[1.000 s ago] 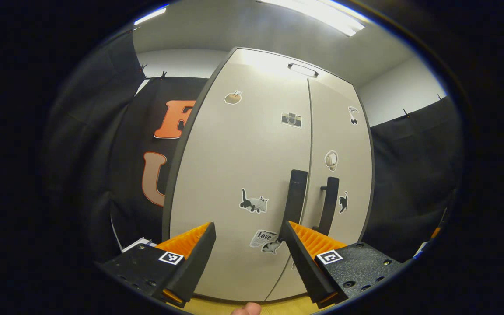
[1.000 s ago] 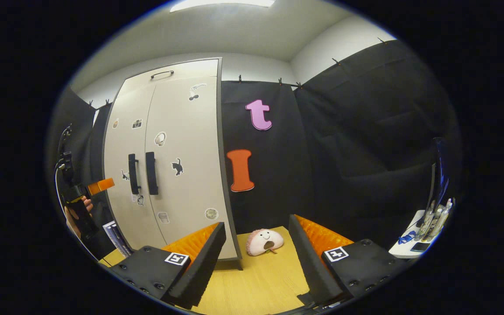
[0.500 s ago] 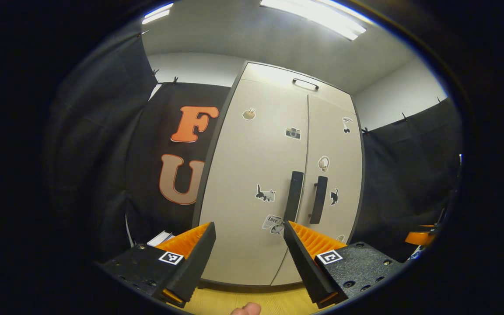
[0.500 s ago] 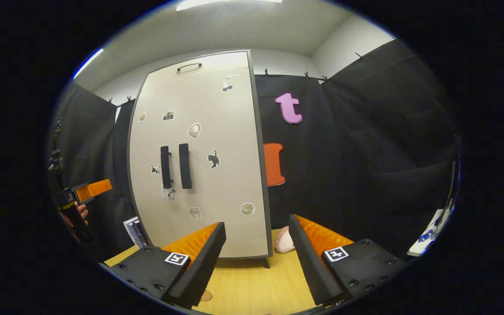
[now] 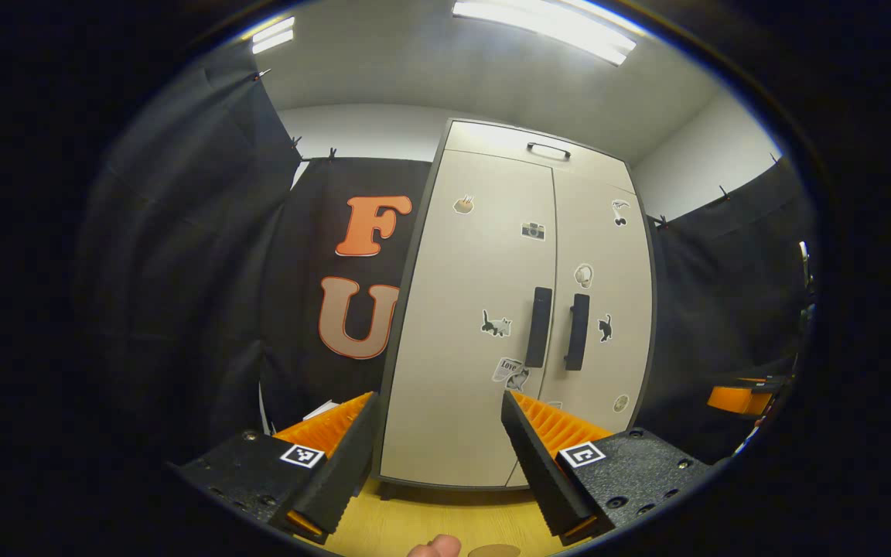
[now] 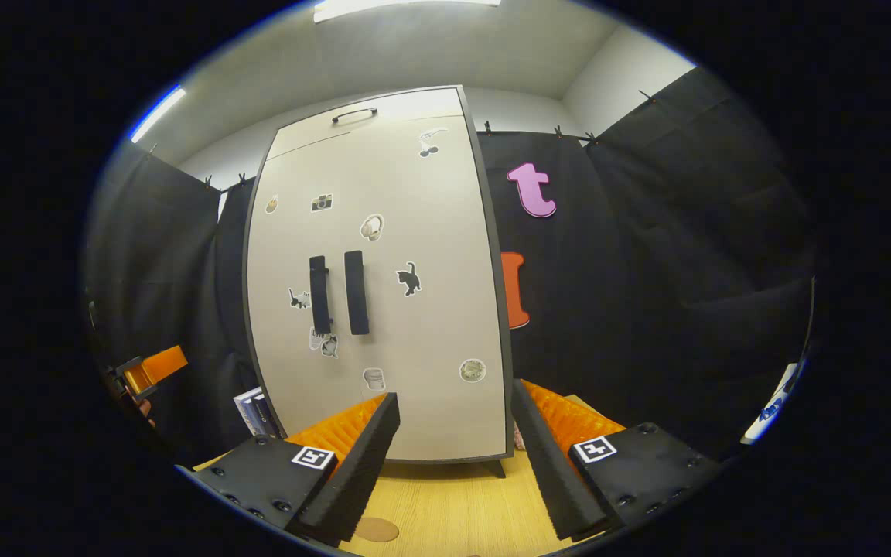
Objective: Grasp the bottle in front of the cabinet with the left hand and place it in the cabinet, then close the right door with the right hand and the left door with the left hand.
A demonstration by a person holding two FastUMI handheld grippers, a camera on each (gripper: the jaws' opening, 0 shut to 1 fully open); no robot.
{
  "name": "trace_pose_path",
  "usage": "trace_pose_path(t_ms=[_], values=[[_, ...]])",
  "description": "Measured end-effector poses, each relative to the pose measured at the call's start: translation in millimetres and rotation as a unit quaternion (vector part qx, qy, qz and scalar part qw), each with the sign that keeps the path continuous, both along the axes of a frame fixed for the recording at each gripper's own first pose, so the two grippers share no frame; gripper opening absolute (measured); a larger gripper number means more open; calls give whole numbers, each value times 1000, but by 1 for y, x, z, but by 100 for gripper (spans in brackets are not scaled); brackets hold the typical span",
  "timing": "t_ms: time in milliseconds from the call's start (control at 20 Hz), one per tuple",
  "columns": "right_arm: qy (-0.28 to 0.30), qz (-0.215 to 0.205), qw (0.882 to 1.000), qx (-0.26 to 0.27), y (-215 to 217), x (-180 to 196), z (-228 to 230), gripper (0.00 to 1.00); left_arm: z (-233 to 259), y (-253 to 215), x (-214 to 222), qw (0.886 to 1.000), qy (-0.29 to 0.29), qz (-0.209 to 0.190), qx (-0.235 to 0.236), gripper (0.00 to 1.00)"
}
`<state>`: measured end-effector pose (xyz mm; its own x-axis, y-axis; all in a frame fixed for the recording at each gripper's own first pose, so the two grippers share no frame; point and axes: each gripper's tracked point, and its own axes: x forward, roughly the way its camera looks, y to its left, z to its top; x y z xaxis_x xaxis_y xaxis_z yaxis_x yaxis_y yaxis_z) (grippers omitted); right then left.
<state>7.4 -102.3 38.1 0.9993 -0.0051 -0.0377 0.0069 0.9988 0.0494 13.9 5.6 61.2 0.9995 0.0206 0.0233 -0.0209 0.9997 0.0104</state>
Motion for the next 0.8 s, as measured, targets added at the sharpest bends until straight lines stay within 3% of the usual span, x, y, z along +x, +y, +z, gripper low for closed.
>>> trace_pose_path(t_ms=[400, 800], values=[[-15, -21, 1000, -7, -15, -7, 7, 96, -9, -3, -12, 1000, 8, -4, -22, 95], [-17, -24, 1000, -10, -16, -17, 10, 96, -6, 1, -17, 1000, -3, -3, -14, 95]])
